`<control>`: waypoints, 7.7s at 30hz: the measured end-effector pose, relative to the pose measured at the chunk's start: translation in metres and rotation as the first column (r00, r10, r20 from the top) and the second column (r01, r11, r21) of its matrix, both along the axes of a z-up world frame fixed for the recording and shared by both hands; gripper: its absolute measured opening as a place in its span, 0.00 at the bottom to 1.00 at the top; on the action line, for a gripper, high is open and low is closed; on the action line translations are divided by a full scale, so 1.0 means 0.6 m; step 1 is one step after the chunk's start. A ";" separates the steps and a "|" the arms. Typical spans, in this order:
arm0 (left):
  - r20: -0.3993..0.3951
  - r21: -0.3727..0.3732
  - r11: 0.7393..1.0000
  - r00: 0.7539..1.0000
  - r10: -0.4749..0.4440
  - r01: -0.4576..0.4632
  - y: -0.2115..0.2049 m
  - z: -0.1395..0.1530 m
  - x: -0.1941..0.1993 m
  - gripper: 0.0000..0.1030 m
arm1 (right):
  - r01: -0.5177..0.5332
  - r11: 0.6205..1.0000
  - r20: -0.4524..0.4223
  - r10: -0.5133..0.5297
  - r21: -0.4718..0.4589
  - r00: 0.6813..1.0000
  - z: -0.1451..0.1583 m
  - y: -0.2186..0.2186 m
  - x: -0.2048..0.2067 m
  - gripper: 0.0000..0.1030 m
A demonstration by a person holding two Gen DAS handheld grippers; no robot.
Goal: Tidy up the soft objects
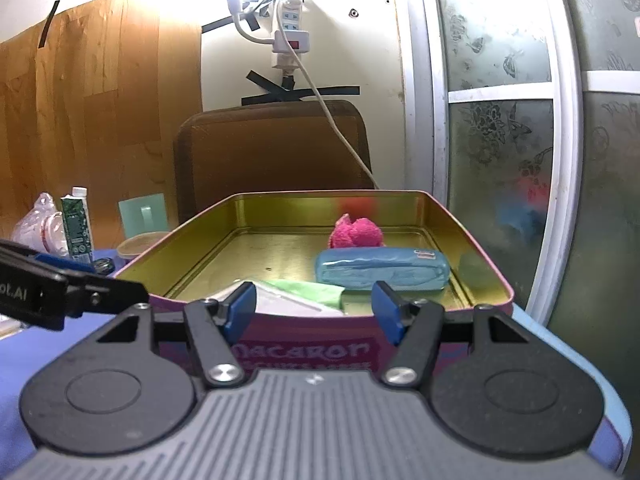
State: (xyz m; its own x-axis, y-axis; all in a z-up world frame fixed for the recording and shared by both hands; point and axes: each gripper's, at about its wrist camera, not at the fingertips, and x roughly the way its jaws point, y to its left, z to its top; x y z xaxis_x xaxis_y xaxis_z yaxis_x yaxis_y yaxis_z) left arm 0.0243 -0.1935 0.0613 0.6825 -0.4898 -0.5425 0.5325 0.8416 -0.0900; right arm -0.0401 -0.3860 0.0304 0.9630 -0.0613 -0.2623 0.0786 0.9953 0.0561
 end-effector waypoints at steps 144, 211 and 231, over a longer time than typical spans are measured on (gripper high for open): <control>0.066 -0.144 0.874 0.877 0.476 -0.464 0.465 -0.079 -0.052 0.99 | -0.648 0.761 -0.298 0.612 -0.029 0.733 -0.059 0.370 0.028 0.60; -0.248 -0.276 0.960 0.968 -0.029 -0.042 0.194 -0.026 -0.012 0.48 | -0.615 0.781 -0.082 0.623 0.109 0.778 -0.017 0.218 -0.008 0.59; -0.087 -0.116 0.992 0.995 -0.050 0.039 -0.035 0.016 0.120 0.61 | -0.215 0.974 0.046 0.212 0.068 0.976 -0.003 0.077 0.131 0.60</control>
State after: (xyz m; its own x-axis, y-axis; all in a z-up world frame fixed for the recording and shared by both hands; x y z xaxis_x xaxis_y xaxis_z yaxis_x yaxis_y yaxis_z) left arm 0.0961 -0.2148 0.0709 0.6099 -0.5809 -0.5391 0.5548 0.7987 -0.2330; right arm 0.0387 -0.3400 0.0283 0.9613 0.1646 -0.2209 -0.1388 0.9821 0.1275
